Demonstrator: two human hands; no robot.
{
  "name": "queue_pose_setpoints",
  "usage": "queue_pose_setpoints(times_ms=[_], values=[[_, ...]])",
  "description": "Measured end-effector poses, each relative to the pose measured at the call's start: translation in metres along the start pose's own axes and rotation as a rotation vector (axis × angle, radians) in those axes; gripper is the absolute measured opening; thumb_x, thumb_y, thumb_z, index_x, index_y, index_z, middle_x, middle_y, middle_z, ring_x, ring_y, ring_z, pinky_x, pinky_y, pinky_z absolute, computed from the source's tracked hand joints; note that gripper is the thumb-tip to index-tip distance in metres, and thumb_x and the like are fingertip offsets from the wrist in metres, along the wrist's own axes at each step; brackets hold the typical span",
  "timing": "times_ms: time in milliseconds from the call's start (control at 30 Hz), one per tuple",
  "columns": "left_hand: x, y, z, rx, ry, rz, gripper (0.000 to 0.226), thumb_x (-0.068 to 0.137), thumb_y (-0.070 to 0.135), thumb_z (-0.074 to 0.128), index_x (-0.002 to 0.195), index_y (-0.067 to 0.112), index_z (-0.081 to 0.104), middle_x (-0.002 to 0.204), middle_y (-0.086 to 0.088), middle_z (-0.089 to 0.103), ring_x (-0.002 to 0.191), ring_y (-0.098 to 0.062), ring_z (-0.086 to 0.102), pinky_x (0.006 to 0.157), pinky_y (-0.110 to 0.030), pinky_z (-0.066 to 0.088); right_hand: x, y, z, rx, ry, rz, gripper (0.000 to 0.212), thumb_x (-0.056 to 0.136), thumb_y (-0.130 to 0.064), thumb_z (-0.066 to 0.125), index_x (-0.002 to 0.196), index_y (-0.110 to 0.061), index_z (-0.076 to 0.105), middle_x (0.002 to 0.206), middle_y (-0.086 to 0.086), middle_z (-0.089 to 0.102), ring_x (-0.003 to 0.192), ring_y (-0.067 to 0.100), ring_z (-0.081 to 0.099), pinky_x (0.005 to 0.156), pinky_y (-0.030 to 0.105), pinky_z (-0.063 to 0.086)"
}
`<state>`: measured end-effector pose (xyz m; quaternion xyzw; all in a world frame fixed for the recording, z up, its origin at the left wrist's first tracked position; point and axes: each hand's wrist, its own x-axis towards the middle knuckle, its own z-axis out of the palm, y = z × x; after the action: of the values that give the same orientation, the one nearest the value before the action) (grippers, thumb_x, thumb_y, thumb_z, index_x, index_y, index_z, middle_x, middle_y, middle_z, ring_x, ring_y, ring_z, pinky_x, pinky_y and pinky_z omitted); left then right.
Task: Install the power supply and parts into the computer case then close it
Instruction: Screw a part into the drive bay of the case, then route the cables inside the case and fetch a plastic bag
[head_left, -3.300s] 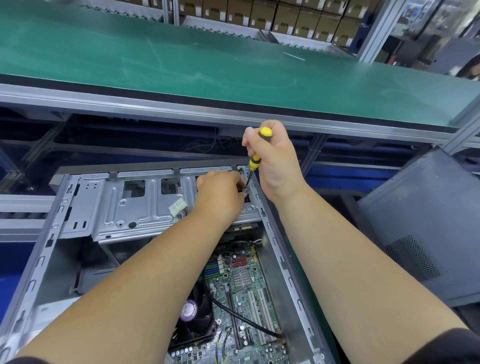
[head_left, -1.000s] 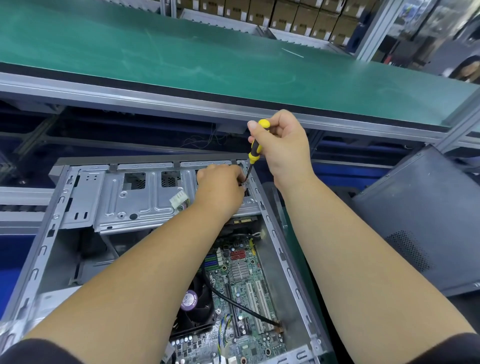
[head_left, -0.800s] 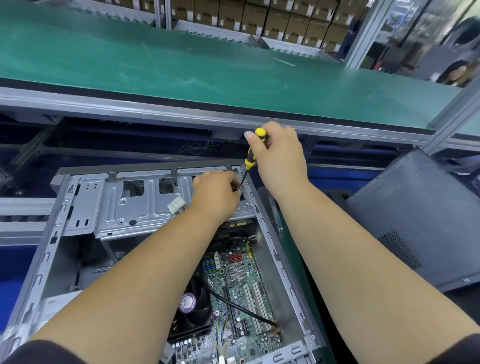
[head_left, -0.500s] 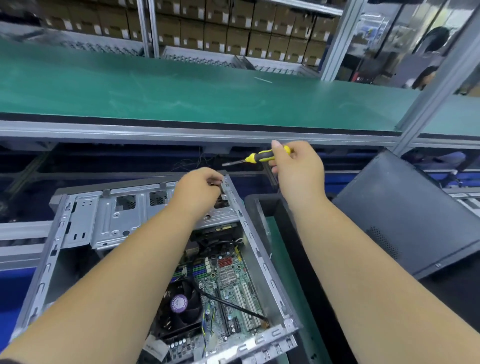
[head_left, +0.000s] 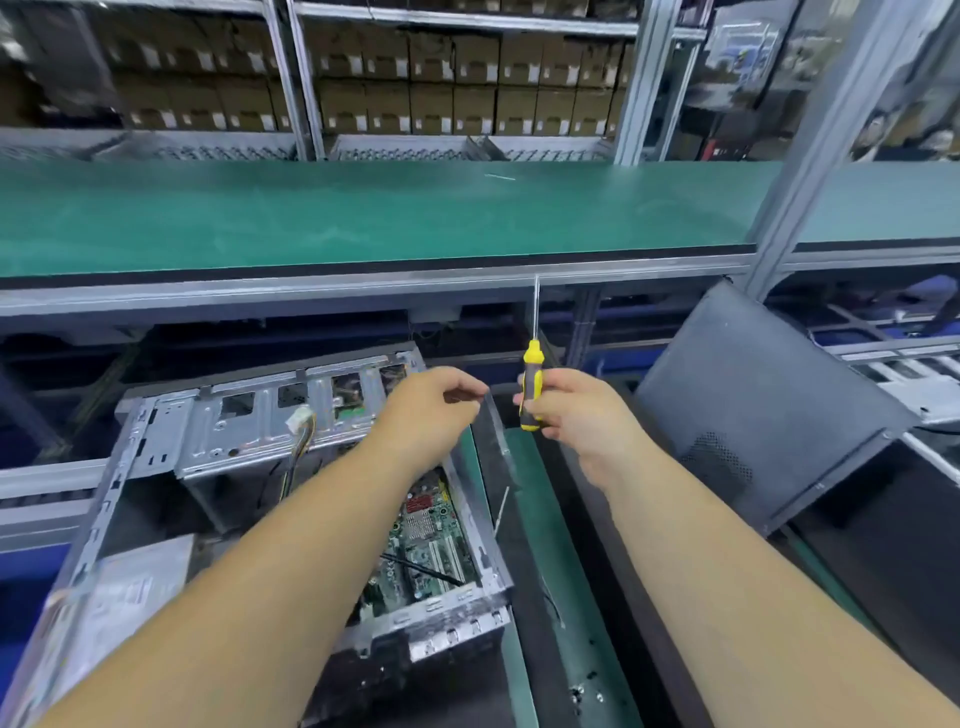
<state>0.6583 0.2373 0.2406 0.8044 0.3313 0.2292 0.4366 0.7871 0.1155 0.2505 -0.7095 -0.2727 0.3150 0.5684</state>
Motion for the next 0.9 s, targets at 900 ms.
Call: queue_pose_setpoints(times_ms=[900], values=[[-0.087,0.007,0.089,0.361,-0.062,0.044,0.022,0.089,0.024,0.059,0.104,0.039,0.067,0.106,0.021,0.060,0.099,0.006,0.054,0.084,-0.015,0.039,-0.040,0.179,-0.101,-1.093,-0.163,0.412,0.012,0.084,-0.010,0.059,0.086,-0.013,0.048,0.073,0.000,0.058,0.057,0.016,0.055,0.046,0.022,0.040]])
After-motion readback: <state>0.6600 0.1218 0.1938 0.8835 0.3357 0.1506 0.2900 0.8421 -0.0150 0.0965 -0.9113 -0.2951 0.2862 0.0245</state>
